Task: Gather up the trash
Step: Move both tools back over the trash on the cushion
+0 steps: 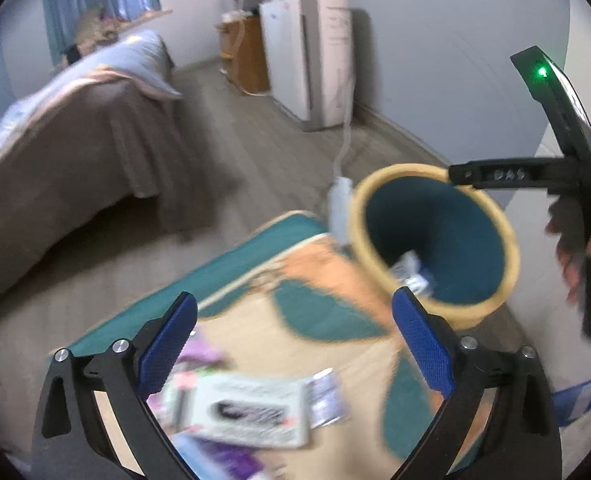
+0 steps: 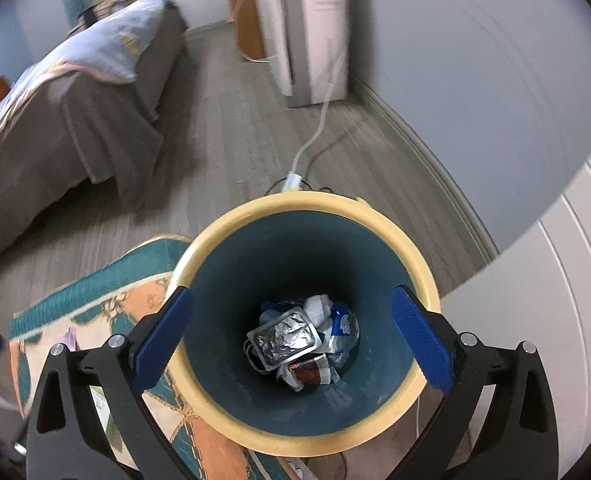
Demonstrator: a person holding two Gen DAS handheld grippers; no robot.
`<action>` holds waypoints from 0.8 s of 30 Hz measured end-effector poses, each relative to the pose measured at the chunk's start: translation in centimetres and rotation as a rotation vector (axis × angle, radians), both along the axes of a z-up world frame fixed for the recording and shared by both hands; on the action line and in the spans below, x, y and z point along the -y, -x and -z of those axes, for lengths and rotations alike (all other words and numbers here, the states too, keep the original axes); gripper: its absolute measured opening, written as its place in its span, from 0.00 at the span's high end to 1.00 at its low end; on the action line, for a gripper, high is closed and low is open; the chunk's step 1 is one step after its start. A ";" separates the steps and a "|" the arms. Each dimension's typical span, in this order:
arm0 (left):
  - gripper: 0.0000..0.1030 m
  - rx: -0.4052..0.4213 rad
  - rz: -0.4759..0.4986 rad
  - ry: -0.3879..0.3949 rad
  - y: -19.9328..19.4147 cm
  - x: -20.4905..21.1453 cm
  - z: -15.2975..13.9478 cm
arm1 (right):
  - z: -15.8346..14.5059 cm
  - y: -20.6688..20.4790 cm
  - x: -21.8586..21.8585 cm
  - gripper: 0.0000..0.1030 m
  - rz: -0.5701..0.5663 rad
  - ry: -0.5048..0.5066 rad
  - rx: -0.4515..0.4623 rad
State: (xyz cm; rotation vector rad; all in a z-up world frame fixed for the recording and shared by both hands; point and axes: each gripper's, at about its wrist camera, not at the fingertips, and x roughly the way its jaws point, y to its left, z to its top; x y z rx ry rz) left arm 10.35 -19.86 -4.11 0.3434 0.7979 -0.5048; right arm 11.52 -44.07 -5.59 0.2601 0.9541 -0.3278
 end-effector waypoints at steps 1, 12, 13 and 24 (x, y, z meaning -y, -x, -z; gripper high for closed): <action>0.06 0.010 -0.016 -0.009 0.3 -1.4 -0.3 | -0.1 -0.2 -0.3 0.06 -0.013 0.007 -0.002; 0.05 0.028 -0.242 -0.024 1.7 -11.8 -2.3 | -0.7 -1.2 -4.7 0.06 -0.130 0.069 -0.017; 0.05 0.016 -0.268 0.000 1.7 -12.6 -2.2 | -0.7 -1.2 -5.2 0.06 -0.141 0.072 -0.019; 0.05 -0.033 -0.360 0.030 1.9 -16.3 -0.9 | -1.4 -0.3 -14.6 0.06 -0.385 0.114 -0.044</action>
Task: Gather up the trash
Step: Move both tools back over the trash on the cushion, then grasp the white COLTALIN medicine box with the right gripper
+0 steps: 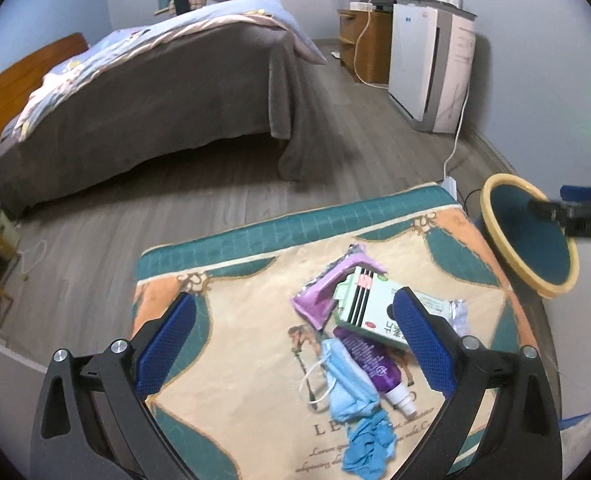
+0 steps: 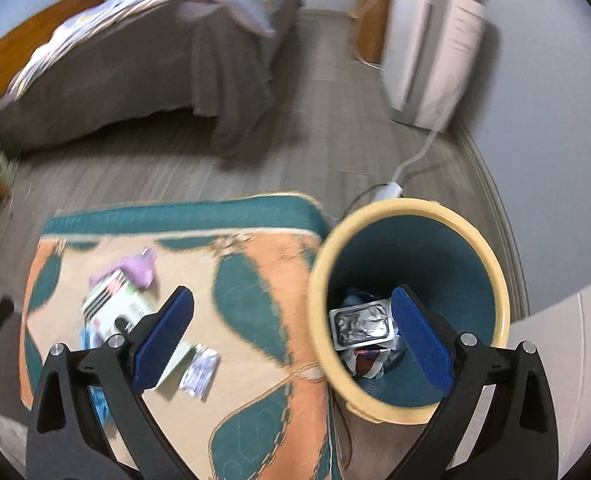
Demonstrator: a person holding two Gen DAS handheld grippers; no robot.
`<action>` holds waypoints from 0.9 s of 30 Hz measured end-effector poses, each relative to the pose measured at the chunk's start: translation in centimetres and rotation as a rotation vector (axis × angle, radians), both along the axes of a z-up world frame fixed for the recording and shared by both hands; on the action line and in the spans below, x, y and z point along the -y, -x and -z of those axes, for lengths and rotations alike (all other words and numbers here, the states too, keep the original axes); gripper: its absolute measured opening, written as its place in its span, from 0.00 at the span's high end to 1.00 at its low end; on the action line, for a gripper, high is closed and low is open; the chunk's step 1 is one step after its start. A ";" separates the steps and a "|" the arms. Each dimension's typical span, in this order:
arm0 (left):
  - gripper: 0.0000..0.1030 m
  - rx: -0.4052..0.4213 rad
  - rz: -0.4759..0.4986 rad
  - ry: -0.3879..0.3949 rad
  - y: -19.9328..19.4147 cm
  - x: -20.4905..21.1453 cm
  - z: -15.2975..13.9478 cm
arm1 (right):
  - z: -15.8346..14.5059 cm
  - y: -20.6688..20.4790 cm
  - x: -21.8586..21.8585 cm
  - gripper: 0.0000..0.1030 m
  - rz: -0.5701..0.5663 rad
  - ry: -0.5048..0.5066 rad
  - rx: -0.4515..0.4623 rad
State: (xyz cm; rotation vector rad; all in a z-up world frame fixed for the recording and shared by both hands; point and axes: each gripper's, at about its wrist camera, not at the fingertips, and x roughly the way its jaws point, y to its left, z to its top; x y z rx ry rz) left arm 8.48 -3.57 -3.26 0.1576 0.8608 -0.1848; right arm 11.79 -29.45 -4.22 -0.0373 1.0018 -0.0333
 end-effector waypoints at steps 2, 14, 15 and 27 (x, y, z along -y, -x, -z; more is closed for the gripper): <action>0.05 0.008 -0.002 0.012 0.0 -0.5 -0.2 | 0.1 0.3 -1.1 0.06 -0.015 0.013 -0.011; 0.05 0.033 -0.040 0.077 -0.2 -3.7 -0.8 | 2.6 1.8 -6.2 0.06 0.009 -0.084 -0.102; 0.05 0.036 -0.033 0.058 -0.1 -3.7 -0.7 | 2.8 1.9 -6.5 0.06 0.004 -0.085 -0.107; 0.05 -0.086 -0.076 0.039 -1.3 -6.4 1.3 | 7.8 -0.1 -13.0 0.06 -0.246 -0.011 -0.188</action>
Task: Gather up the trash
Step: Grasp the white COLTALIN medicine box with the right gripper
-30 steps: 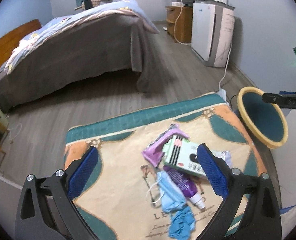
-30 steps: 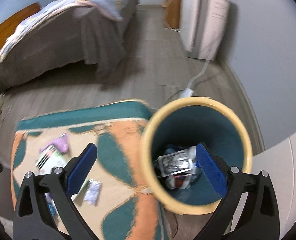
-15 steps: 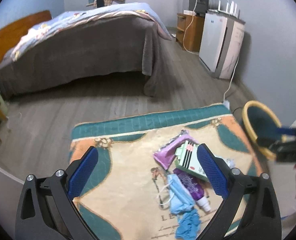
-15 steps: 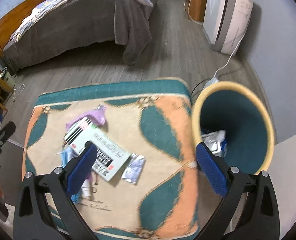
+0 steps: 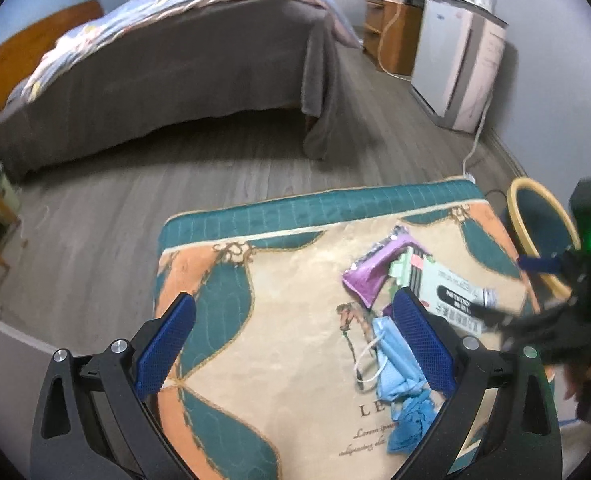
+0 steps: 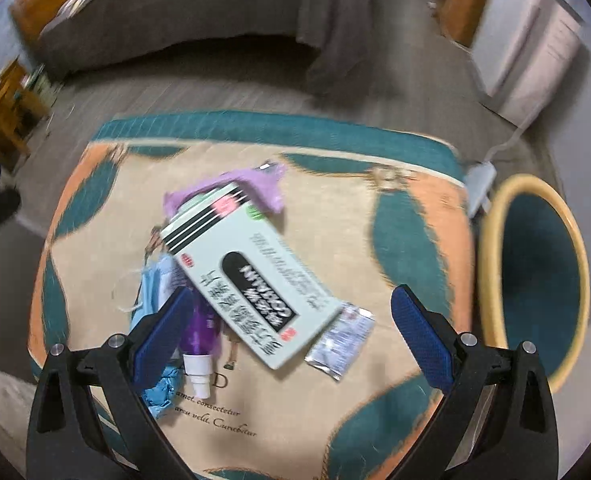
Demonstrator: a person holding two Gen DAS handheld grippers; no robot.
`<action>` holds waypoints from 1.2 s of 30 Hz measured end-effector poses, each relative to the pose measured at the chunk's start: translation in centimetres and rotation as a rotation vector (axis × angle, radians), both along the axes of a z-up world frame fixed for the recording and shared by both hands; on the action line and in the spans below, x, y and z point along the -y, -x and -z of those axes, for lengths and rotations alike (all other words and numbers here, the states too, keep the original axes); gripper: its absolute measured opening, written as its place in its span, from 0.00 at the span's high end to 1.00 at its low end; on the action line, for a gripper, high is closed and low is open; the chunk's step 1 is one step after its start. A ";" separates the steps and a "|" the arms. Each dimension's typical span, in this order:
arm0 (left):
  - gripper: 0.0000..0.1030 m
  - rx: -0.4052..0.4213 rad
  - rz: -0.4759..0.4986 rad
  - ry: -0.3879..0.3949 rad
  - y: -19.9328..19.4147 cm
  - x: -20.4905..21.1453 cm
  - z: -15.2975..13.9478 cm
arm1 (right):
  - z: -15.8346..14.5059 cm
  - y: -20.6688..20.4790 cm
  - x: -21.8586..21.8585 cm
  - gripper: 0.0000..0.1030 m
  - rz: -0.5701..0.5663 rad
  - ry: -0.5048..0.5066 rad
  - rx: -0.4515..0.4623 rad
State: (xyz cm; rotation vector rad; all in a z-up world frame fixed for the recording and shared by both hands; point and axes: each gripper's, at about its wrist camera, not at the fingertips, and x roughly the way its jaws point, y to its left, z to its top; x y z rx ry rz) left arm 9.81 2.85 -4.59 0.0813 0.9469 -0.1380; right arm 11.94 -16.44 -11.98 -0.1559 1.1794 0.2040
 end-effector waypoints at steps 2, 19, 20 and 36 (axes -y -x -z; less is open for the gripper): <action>0.05 -0.007 -0.018 0.004 -0.2 -0.5 0.1 | 1.0 -0.1 -0.9 0.06 -0.047 0.028 -0.023; 0.05 -0.056 -0.005 -0.014 -1.4 0.0 1.6 | 4.6 -4.9 0.7 0.06 0.012 -0.028 -0.106; 0.05 -0.059 -0.003 -0.016 -1.5 0.1 1.7 | 4.7 -5.1 0.7 0.06 0.011 -0.025 -0.104; 0.05 -0.089 0.033 -0.041 -1.3 0.7 2.9 | 5.1 -3.9 -0.7 0.25 -0.061 -0.007 -0.161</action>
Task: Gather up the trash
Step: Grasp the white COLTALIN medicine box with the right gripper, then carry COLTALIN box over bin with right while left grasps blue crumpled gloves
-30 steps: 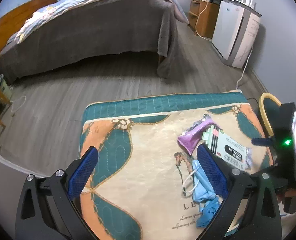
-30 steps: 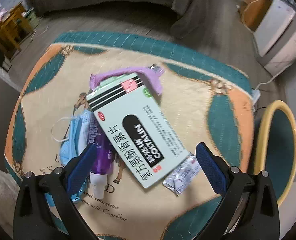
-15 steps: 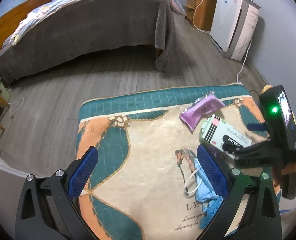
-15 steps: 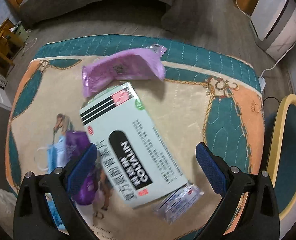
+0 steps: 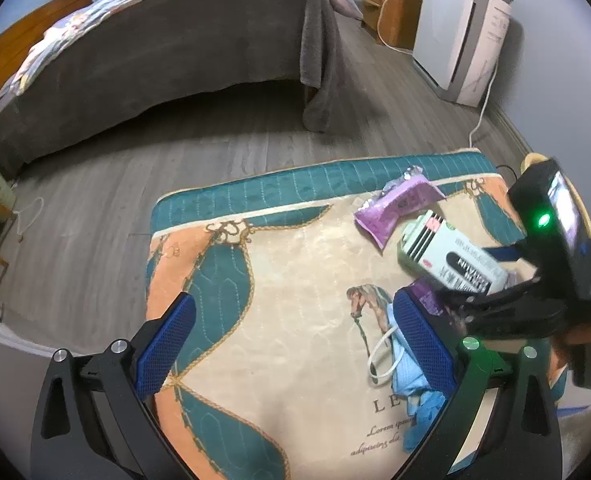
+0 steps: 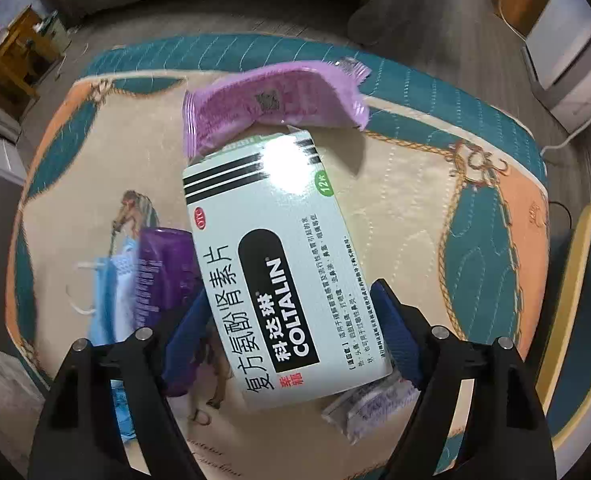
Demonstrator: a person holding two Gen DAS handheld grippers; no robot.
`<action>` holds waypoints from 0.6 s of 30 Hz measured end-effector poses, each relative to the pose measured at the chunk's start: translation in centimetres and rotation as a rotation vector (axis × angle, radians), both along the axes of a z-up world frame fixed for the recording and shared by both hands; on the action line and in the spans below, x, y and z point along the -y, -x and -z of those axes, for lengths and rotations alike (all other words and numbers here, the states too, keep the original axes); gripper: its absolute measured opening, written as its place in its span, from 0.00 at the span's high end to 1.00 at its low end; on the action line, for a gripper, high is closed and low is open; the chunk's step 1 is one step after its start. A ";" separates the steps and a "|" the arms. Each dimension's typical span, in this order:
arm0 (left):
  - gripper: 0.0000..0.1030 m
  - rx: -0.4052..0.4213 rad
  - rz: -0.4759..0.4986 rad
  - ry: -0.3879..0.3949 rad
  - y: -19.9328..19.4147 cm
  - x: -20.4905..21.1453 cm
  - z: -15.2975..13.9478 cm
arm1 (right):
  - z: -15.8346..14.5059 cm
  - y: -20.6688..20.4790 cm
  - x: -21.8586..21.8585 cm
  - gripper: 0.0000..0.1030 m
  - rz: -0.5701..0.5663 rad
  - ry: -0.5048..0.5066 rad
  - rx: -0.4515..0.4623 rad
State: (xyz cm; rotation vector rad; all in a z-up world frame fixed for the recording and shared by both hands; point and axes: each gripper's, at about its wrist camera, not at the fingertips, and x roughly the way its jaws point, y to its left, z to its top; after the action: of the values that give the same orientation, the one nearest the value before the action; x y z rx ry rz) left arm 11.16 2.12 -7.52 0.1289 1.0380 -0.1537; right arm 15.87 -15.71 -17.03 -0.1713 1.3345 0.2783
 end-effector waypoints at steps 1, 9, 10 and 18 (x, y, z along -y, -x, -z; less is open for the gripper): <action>0.05 -0.002 0.004 -0.005 0.0 0.1 0.1 | -0.6 0.4 0.0 0.25 0.006 -0.005 0.010; 0.05 -0.039 0.046 0.021 0.6 1.2 1.2 | -6.3 3.6 2.0 0.27 0.082 -0.035 0.055; 0.05 -0.042 0.061 0.017 0.9 1.5 1.4 | -6.7 3.9 2.0 0.27 0.095 -0.039 0.063; 0.05 -0.105 0.166 -0.029 3.7 5.1 3.4 | -11.1 7.6 5.0 0.27 0.179 0.014 0.189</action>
State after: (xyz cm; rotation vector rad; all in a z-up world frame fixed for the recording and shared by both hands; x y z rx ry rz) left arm 7.44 -2.94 -10.90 0.2350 1.1343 -0.2987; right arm 8.26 -20.71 -5.93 -0.0869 1.1554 0.0983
